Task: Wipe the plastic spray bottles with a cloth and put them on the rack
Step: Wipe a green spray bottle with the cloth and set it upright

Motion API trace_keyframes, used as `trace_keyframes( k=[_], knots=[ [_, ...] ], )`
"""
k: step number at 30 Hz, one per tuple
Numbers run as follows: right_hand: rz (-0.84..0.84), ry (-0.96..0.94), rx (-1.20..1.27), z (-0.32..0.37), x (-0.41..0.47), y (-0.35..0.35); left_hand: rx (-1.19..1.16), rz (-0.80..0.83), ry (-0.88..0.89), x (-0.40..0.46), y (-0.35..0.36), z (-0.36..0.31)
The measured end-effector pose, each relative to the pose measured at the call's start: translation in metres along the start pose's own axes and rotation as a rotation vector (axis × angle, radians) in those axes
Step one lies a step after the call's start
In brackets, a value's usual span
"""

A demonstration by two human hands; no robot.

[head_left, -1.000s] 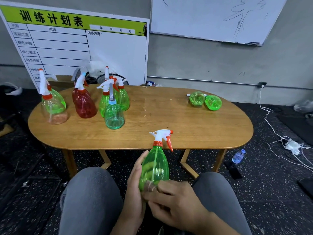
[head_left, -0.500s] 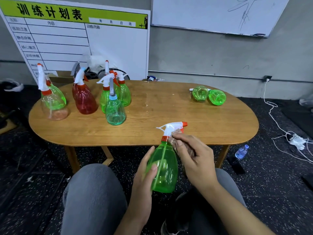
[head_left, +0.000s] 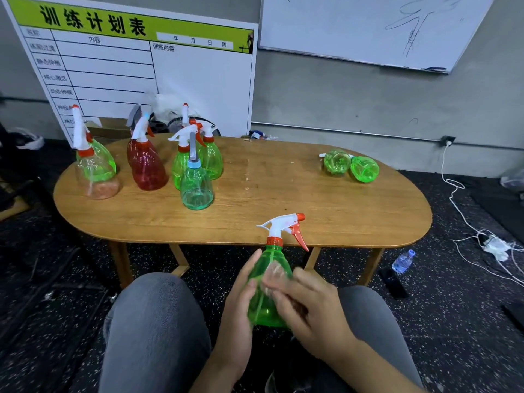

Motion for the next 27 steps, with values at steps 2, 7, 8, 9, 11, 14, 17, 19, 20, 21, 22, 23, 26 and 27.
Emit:
trace_keyframes(
  k=[2, 7, 8, 9, 11, 14, 17, 19, 20, 21, 22, 23, 26, 27],
  knots=[
    [0.097, -0.095, -0.012, 0.010, -0.013, 0.004, 0.009, 0.014, -0.010, 0.000, 0.001, -0.001],
    [0.149, -0.109, -0.008, 0.015, -0.011, -0.008, 0.031, 0.031, -0.001, 0.002, 0.007, -0.007],
    [0.100, -0.079, 0.003, 0.013, -0.006, -0.014, 0.044, 0.032, 0.007, 0.003, 0.007, -0.008],
    [0.033, -0.040, -0.001, 0.009, 0.001, -0.020, 0.065, 0.036, 0.024, 0.003, 0.008, -0.010],
    [-0.098, 0.064, -0.030, -0.002, 0.018, -0.030, 0.128, 0.060, 0.058, 0.004, 0.013, -0.013],
    [-0.140, 0.181, -0.058, -0.019, 0.036, -0.022, 0.100, 0.054, 0.042, 0.005, 0.013, -0.013],
    [-0.108, 0.210, -0.057, -0.023, 0.034, -0.004, 0.035, 0.018, 0.038, 0.005, 0.005, -0.010],
    [-0.071, 0.160, -0.054, -0.013, 0.025, 0.004, 0.002, -0.005, 0.025, 0.003, -0.001, -0.006],
    [-0.049, 0.116, -0.057, -0.006, 0.020, 0.006, -0.008, -0.007, 0.014, 0.002, -0.002, -0.003],
    [-0.013, 0.077, -0.055, -0.001, 0.015, 0.009, -0.011, -0.003, 0.009, 0.002, -0.003, -0.002],
    [0.031, 0.046, -0.047, 0.004, 0.009, 0.011, -0.001, 0.001, 0.011, 0.001, -0.003, -0.001],
    [0.078, 0.012, -0.045, 0.008, 0.003, 0.012, 0.011, 0.004, 0.016, 0.000, -0.002, -0.001],
    [0.198, -0.164, -0.131, 0.023, -0.012, 0.013, 0.031, 0.017, 0.027, -0.001, 0.003, -0.007],
    [0.237, -0.229, -0.170, 0.028, -0.016, 0.014, 0.028, 0.023, 0.033, -0.001, 0.005, -0.009]
  ],
)
Point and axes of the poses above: each hand's wrist, its own x-axis towards the middle knuckle, its own y-axis out of the palm, z = x × y, the point moved 8 cm from there along x, towards the middle knuckle, and after that the axes turned 10 degrees about x, right-handed, at the moved point
